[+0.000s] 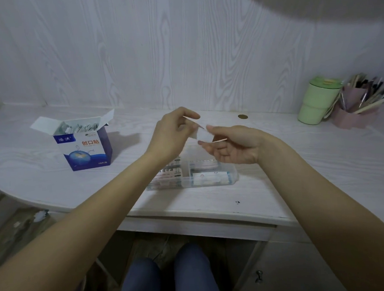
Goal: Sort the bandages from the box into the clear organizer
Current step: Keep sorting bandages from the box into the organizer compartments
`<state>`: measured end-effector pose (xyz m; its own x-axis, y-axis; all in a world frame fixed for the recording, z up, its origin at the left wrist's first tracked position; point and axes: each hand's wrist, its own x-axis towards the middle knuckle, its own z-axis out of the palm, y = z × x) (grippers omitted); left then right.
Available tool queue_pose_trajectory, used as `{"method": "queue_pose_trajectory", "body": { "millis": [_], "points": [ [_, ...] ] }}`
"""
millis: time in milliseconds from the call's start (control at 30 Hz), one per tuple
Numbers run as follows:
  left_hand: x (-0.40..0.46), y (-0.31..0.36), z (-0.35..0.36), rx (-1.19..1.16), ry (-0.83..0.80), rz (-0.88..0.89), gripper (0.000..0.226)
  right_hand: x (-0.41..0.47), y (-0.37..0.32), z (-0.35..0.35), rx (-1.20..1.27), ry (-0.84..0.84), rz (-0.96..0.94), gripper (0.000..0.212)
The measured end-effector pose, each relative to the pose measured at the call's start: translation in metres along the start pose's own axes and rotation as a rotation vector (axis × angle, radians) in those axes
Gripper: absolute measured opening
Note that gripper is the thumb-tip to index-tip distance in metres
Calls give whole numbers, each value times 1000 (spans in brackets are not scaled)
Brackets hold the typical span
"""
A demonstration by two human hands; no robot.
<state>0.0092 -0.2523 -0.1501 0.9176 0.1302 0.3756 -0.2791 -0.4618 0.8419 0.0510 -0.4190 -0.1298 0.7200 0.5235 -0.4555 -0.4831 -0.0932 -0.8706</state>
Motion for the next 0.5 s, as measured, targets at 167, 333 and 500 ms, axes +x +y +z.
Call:
{"method": "queue_pose_trajectory", "body": {
  "millis": [167,333,500],
  "points": [
    [1,-3,-3,-7,-116,-102,12,5,-1,-7,-7,80,-92,7],
    [7,-8,-2,68,-174,-190,13,14,7,-12,-403,331,-302,6],
    [14,-9,7,478,-273,-122,12,22,13,-7,-940,539,-416,7]
  ]
}}
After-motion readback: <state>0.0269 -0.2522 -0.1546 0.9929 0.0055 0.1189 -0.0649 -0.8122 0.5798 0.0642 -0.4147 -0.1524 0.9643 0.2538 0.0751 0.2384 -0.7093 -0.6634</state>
